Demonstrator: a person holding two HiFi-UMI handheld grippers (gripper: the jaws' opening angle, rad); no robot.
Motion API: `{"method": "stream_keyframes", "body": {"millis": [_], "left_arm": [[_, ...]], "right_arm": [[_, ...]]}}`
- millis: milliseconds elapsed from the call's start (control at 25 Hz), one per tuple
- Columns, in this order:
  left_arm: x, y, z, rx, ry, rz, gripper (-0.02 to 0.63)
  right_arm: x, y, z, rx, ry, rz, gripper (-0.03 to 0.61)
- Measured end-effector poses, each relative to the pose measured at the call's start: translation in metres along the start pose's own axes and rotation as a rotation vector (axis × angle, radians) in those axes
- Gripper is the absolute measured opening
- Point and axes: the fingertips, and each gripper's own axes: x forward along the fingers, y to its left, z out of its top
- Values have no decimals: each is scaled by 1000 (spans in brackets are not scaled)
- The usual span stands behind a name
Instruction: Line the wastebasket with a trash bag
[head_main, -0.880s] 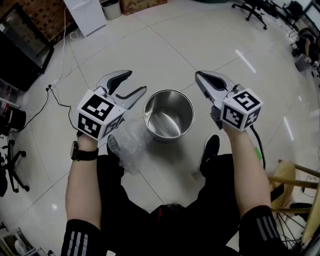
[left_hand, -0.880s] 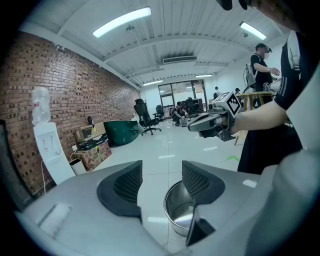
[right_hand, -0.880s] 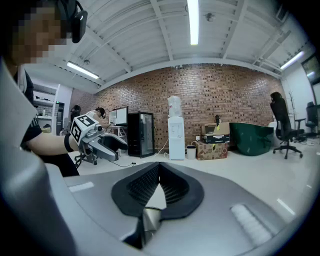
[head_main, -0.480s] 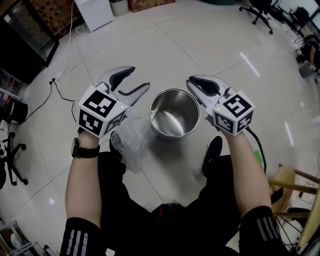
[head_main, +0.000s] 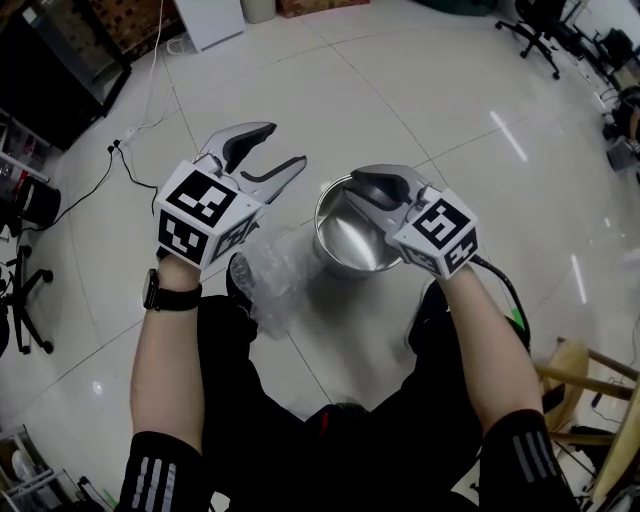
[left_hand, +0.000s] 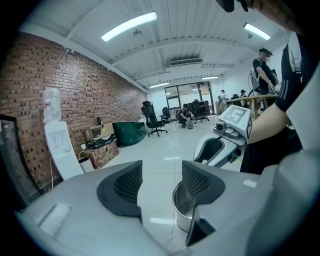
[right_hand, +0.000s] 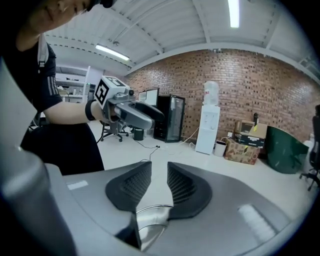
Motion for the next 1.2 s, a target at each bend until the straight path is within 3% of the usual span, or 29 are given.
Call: {"method": "stream_keyframes", "body": {"millis": [360,640,800,960,1200], "left_arm": [[-25,20,-12,-22,1,35,244],[-56,47,-34,-63,17,82,244],[-70,57,-48,-90,37,77,244],[-71,43,-73,-86,125,-12,244],[-76,32,-95,-61,179,-58,244]], "right_arm": [[65,75,-15,-64,80,205,143],[123,140,-55,-127,212,371,166],[143,181,-95,-212,327,483,175],[152,220,-152,-307,456,612,199],[168,245,-235,-369,646,680,215]]}}
